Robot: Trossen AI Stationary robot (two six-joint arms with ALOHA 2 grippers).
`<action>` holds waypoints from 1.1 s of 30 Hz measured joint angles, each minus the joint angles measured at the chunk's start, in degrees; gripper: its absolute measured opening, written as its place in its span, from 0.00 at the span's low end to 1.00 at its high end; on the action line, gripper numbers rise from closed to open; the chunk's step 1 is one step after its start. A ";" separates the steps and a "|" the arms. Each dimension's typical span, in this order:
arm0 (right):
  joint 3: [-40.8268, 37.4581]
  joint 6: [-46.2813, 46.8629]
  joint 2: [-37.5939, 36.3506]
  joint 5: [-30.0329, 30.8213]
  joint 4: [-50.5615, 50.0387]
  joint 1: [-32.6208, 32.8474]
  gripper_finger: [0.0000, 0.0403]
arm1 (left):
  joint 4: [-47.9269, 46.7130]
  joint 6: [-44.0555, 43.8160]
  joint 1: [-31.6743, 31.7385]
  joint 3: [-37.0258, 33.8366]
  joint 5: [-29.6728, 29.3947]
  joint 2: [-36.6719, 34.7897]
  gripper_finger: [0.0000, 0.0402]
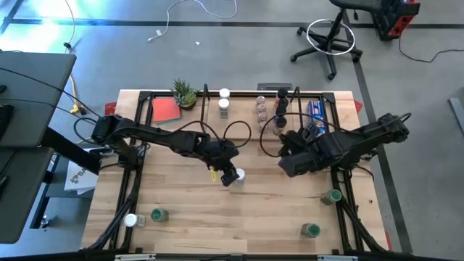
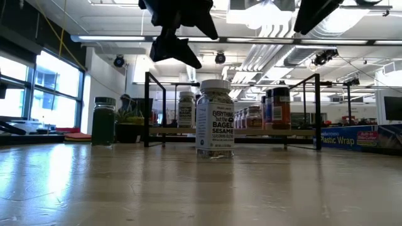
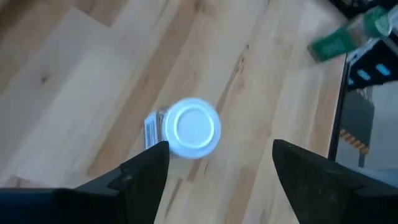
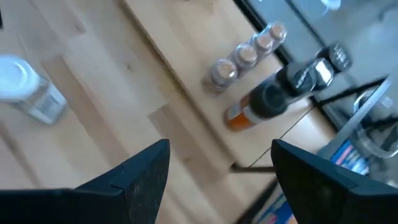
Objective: Shelf spices
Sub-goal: Put the white seasoning bottle on the shelf, aligned with the other white seasoning bottle
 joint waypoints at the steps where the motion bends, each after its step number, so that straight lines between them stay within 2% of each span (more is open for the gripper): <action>1: -0.25 -2.44 -0.47 0.20 -0.01 -0.28 0.68 | 0.37 -0.25 -0.23 0.01 -0.81 0.00 0.70; 4: -0.33 -10.08 -1.31 0.16 -0.71 -1.21 0.68 | 0.03 0.42 -1.88 0.24 -5.26 -0.02 0.69; 9: -0.37 -19.89 -2.77 1.54 -1.16 -1.82 0.68 | 0.72 7.74 -6.54 3.18 -14.77 -0.20 0.69; 12: -0.37 -23.25 -3.66 3.03 -1.12 -2.06 0.68 | 0.00 3.98 -8.24 3.40 -21.08 0.31 0.69; 17: -0.37 -23.86 -5.07 5.48 -0.92 -2.06 0.68 | 0.04 -3.18 -8.02 3.39 -21.97 3.52 0.69; 23: -0.39 -19.85 -5.71 7.96 -0.81 -2.57 0.68 | 0.35 -3.88 -7.23 3.32 -20.18 6.35 0.69; 27: -0.39 -19.60 -5.70 7.83 -0.77 -2.92 0.68 | 0.42 0.26 -7.22 3.32 -20.30 6.64 0.69; 33: -0.39 -19.48 -5.70 7.70 -0.79 -3.24 0.68 | 0.40 6.11 -7.22 3.32 -25.91 6.64 0.69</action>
